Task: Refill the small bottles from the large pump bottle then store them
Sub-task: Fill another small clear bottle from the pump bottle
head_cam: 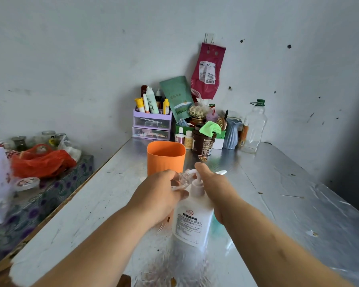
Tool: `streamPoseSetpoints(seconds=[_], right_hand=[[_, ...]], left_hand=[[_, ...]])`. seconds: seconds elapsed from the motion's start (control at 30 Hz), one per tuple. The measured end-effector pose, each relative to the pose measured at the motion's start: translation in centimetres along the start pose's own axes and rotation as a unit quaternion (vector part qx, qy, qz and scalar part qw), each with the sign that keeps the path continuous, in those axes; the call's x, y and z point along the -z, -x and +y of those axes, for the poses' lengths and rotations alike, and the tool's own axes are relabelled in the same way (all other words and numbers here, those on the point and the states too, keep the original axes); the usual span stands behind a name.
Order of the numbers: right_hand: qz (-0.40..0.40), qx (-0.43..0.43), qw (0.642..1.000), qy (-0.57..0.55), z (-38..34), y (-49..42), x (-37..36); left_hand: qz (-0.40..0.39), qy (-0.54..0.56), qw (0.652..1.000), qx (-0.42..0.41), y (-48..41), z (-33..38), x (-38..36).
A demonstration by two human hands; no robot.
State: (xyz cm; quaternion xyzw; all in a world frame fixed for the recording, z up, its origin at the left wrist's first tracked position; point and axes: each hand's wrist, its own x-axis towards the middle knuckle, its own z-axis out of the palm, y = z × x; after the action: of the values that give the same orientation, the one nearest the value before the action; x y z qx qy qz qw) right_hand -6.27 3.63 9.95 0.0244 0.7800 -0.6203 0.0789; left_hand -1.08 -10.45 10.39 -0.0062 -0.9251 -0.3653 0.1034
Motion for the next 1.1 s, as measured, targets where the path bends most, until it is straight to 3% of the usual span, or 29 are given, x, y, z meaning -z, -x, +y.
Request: streamPoseSetpoints(seconds=[0.2, 0.63, 0.97, 1.1], right_hand=[[-0.001, 0.049, 0.999, -0.021, 0.8, -0.2, 0.3], [0.013, -0.045, 0.999, -0.028, 0.1, -0.1, -0.4], [0.019, -0.055, 0.998, -0.029, -0.1, -0.4, -0.6], [0.010, -0.010, 1.000, 0.005, 0.1, -0.4, -0.5]], left_hand=[[0.001, 0.006, 1.000, -0.003, -0.2, -0.4, -0.3], [-0.002, -0.010, 1.000, -0.001, -0.1, -0.6, -0.5], [0.008, -0.015, 1.000, -0.007, -0.3, -0.5, -0.1], [0.005, -0.007, 1.000, -0.006, -0.4, -0.8, -0.4]])
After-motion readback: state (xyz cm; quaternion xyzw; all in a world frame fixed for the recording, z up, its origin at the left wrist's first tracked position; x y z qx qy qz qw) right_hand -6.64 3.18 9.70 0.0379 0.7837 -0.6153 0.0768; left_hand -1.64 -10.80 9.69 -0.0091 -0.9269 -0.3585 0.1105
